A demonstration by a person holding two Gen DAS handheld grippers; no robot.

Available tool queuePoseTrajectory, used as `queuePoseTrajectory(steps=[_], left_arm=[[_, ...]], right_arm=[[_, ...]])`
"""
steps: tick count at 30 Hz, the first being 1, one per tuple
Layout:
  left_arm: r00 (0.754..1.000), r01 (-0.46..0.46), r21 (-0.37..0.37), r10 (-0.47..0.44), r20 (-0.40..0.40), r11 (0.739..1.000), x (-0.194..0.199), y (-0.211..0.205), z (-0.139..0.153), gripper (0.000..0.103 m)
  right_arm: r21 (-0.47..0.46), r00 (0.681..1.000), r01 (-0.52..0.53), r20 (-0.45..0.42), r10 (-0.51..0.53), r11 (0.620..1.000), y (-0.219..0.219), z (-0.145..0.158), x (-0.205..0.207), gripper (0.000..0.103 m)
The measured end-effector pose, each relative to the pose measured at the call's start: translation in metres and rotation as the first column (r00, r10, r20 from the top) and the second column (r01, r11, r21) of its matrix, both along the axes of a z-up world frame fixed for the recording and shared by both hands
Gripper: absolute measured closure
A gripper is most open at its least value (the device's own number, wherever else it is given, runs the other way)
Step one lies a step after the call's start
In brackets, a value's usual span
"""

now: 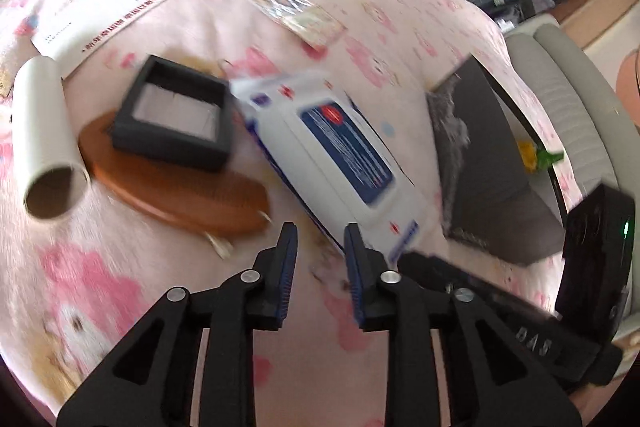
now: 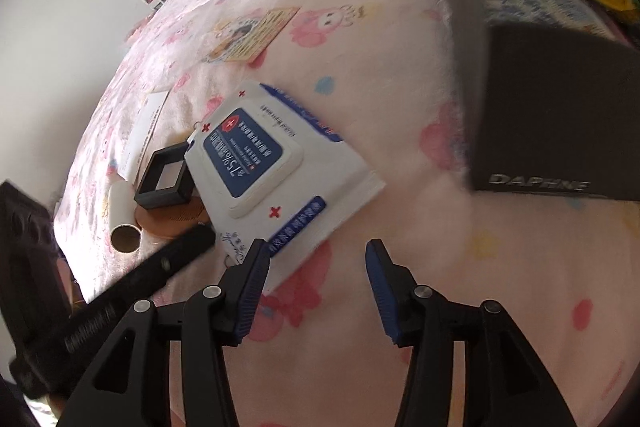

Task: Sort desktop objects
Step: 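Close the left gripper on the wet-wipes pack and lift it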

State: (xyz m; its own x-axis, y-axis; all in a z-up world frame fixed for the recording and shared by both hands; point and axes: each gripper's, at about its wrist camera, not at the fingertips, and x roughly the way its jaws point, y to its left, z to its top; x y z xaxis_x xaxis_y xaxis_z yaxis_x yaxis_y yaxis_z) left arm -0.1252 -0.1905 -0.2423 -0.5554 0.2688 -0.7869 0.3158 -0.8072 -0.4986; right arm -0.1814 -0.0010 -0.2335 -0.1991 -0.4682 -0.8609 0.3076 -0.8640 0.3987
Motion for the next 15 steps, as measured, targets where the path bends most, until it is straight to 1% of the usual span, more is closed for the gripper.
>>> queuePoseTrajectory(steps=[3, 5, 6, 7, 8, 9, 10, 12, 15], left_arm=[[1.000, 0.014, 0.028, -0.014, 0.002, 1.000, -0.012, -0.002, -0.009, 0.072], [1.000, 0.024, 0.047, -0.024, 0.002, 0.999, -0.020, -0.004, -0.015, 0.073], [0.999, 0.034, 0.049, -0.034, 0.002, 0.998, -0.021, -0.001, -0.016, 0.077], [0.999, 0.038, 0.035, -0.038, 0.001, 0.999, -0.019, 0.003, -0.014, 0.079], [0.999, 0.041, 0.015, -0.041, -0.001, 0.999, -0.017, 0.006, -0.011, 0.081], [0.999, 0.042, 0.003, -0.042, -0.003, 0.999, -0.015, 0.009, -0.009, 0.083], [0.999, 0.040, 0.000, -0.040, -0.003, 0.999, -0.013, 0.011, -0.007, 0.089], [0.999, 0.044, 0.017, -0.044, -0.004, 0.999, -0.007, 0.018, -0.004, 0.089], [0.998, 0.067, 0.029, -0.067, -0.005, 0.997, 0.002, 0.031, -0.002, 0.090]], right_arm=[[-0.015, 1.000, -0.007, 0.018, 0.008, 1.000, -0.007, -0.013, -0.006, 0.055], [-0.042, 0.999, 0.002, 0.032, 0.000, 0.999, -0.008, -0.020, -0.010, 0.057], [-0.048, 1.000, -0.007, 0.025, 0.009, 0.999, -0.010, -0.018, -0.008, 0.061], [-0.053, 1.000, -0.016, 0.016, 0.017, 0.998, -0.011, -0.017, -0.007, 0.073], [-0.047, 1.000, -0.023, -0.002, 0.023, 0.999, -0.012, -0.014, -0.004, 0.080], [-0.046, 0.999, -0.024, -0.022, 0.023, 0.999, -0.011, -0.010, -0.001, 0.083], [-0.057, 0.999, -0.020, -0.031, 0.019, 0.998, -0.008, -0.007, 0.001, 0.086], [-0.080, 0.999, 0.000, -0.035, -0.002, 0.997, 0.002, -0.001, 0.005, 0.089], [-0.075, 0.998, 0.010, -0.058, -0.015, 0.997, 0.019, 0.009, 0.014, 0.092]])
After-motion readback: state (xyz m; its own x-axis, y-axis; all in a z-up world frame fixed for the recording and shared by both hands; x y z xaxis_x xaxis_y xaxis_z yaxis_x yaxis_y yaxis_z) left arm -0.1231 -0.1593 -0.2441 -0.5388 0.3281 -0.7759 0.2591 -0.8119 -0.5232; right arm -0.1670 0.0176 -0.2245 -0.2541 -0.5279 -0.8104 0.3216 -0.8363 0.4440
